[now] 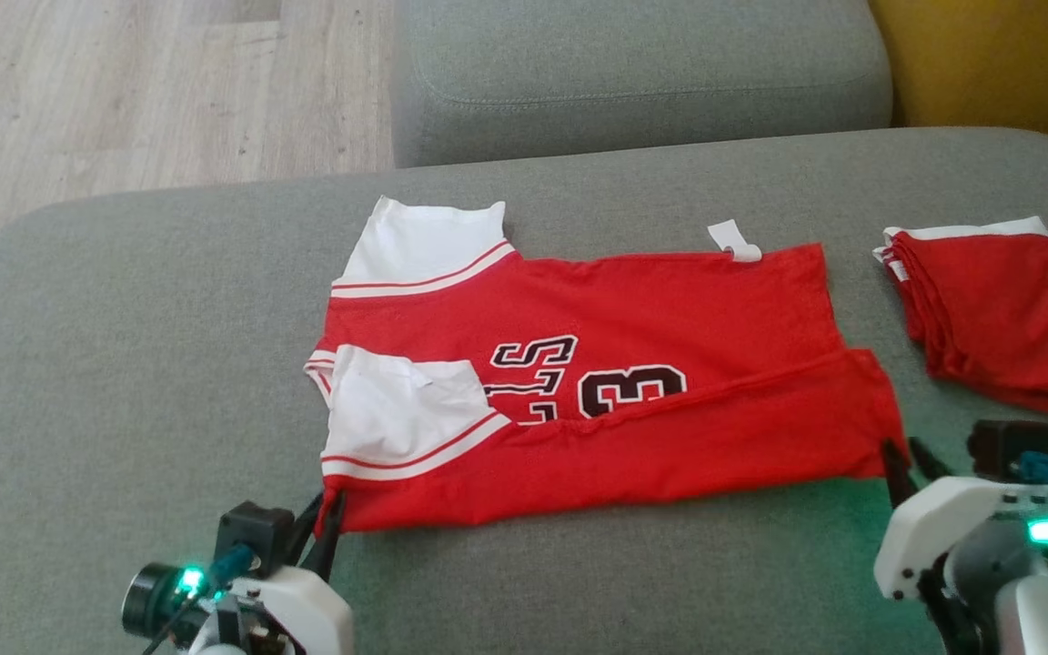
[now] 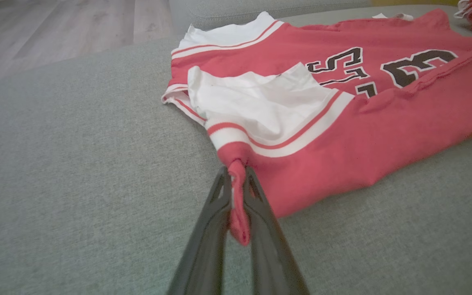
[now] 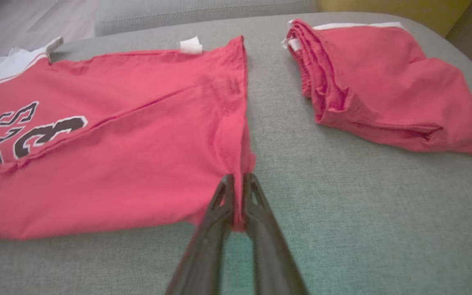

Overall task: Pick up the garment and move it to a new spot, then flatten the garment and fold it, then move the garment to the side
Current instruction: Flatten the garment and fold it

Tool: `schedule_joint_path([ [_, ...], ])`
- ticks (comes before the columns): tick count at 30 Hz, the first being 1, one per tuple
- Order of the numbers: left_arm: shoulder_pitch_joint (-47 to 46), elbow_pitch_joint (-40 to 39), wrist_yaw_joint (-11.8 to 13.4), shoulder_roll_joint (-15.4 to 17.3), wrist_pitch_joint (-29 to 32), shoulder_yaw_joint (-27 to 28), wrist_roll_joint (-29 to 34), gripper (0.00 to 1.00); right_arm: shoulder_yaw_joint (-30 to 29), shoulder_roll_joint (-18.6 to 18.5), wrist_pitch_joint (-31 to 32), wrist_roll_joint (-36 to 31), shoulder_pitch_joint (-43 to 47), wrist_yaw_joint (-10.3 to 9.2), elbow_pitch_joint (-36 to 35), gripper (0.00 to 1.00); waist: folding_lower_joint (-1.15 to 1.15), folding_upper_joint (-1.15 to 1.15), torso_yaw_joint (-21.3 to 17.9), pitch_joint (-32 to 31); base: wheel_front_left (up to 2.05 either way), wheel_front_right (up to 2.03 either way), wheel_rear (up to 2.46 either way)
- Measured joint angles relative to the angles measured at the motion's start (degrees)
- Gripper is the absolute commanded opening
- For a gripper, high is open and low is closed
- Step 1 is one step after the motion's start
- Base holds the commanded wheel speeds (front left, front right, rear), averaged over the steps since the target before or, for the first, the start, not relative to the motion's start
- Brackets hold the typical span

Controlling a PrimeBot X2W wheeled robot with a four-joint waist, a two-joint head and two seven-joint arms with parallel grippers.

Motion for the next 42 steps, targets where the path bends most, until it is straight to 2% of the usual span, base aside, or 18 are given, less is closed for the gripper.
schedule_joint_path([
  [5,0.0,-0.4,1.5,0.1,-2.3,0.7,0.0,0.00,-1.6,0.0,-4.6,0.5,0.0,0.00,0.9,1.00,0.00,0.00,-0.4,0.6,0.00,0.00,0.00],
  [6,0.0,-0.4,1.7,0.2,-2.6,0.8,0.0,0.16,-1.8,0.0,-5.6,0.5,-0.1,0.00,0.9,1.00,0.00,0.00,-0.4,0.7,0.00,0.00,0.00],
  [8,-0.1,-0.4,2.3,0.2,-3.2,1.1,0.0,0.91,-2.3,0.0,-8.4,0.5,-0.4,0.00,0.8,1.00,0.00,0.00,-0.6,1.0,0.00,0.00,0.00],
  [9,-0.2,-0.5,2.7,0.2,-3.5,1.2,0.1,1.00,-2.3,0.0,-10.1,0.5,-0.7,0.00,0.6,1.00,0.00,0.00,-0.6,1.2,0.00,0.00,0.00],
  [13,-0.9,-0.7,4.6,0.2,-6.3,2.1,0.4,1.00,-0.2,0.0,-17.0,0.7,-2.6,0.00,-0.5,1.00,0.00,0.00,-1.0,1.8,0.00,0.00,0.00],
  [17,-2.7,-1.2,6.5,-0.5,-12.5,4.1,0.7,1.00,2.9,0.0,-24.1,3.1,-3.5,0.00,-1.2,1.00,0.00,0.00,-1.3,2.8,0.00,0.00,0.00],
  [24,-6.1,-1.0,7.2,-2.0,-18.3,5.5,0.6,1.00,6.2,0.0,-30.3,5.5,-3.5,0.00,-0.5,1.00,0.00,0.00,-2.2,4.3,0.00,0.00,0.00],
  [29,-10.2,1.7,4.3,-1.3,-18.2,5.1,0.6,1.00,8.6,0.0,-32.2,5.6,-4.1,0.00,0.3,1.00,0.00,0.00,-3.5,6.1,0.00,0.00,0.00],
  [34,-18.4,4.9,0.4,1.9,-14.6,3.8,1.7,1.00,10.4,0.0,-33.6,6.6,-6.8,0.00,0.2,1.00,0.01,0.00,-5.3,8.9,0.00,0.00,0.00],
  [39,-28.1,9.8,-6.1,5.2,-7.7,2.1,1.7,1.00,11.6,-0.1,-34.5,7.8,-8.8,0.00,0.2,1.00,0.01,0.00,-7.5,12.3,0.00,0.00,0.00],
  [42,-33.7,13.7,-8.2,6.7,-1.6,1.0,-0.8,1.00,12.6,-0.1,-34.7,8.4,-9.8,0.00,0.2,1.00,0.01,0.00,-9.0,14.5,0.00,0.00,0.00],
])
